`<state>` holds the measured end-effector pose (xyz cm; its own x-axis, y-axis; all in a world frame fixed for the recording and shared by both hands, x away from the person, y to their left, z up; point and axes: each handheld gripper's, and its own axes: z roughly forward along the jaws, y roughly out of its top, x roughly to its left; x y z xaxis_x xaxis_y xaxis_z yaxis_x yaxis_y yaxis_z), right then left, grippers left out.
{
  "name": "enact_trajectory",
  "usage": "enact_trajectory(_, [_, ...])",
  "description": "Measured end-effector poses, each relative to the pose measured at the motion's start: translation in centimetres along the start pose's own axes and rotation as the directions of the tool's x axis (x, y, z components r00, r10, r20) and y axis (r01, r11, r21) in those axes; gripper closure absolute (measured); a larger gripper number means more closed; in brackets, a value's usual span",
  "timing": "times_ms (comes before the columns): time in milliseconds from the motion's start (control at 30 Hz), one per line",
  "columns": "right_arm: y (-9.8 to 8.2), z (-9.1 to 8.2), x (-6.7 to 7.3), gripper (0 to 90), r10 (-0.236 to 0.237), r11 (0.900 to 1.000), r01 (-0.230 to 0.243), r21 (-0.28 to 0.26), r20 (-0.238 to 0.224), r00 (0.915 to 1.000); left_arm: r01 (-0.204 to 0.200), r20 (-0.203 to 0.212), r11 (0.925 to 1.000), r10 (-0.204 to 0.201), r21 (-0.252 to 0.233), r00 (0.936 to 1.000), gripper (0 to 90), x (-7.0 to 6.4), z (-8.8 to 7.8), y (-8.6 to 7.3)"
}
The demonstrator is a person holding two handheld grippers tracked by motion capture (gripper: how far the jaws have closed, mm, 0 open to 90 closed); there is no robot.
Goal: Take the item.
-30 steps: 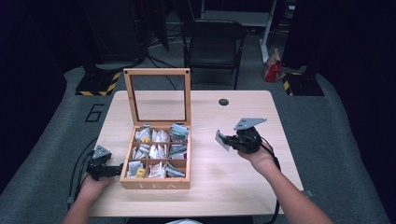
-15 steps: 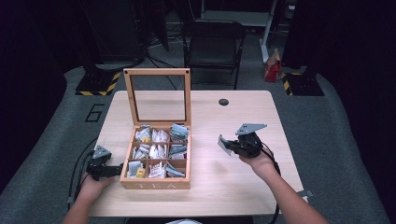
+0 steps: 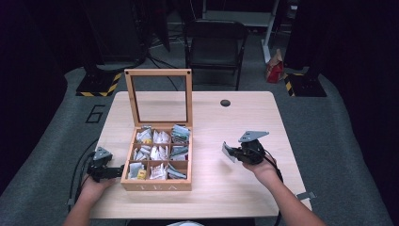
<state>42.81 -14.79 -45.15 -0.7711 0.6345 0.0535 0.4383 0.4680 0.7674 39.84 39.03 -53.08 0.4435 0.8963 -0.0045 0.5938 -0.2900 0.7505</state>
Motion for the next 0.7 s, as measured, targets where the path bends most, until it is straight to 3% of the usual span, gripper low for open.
enact_trajectory(433, [-1.7, 0.5, -0.2, 88.7, 0.022, 0.999, -0.023, 0.031, 0.039, 0.999, -0.001, 0.0, 1.0, 0.001, 0.0, 1.0, 15.0, 0.0, 0.0, 0.0])
enact_trajectory(700, [-2.6, 0.8, -0.1, 88.2, 0.014, 0.999, -0.016, 0.041, 0.033, 0.9994, -0.001, 0.0, 1.0, 0.001, 0.0, 1.0, 15.0, 0.0, 0.0, 0.0])
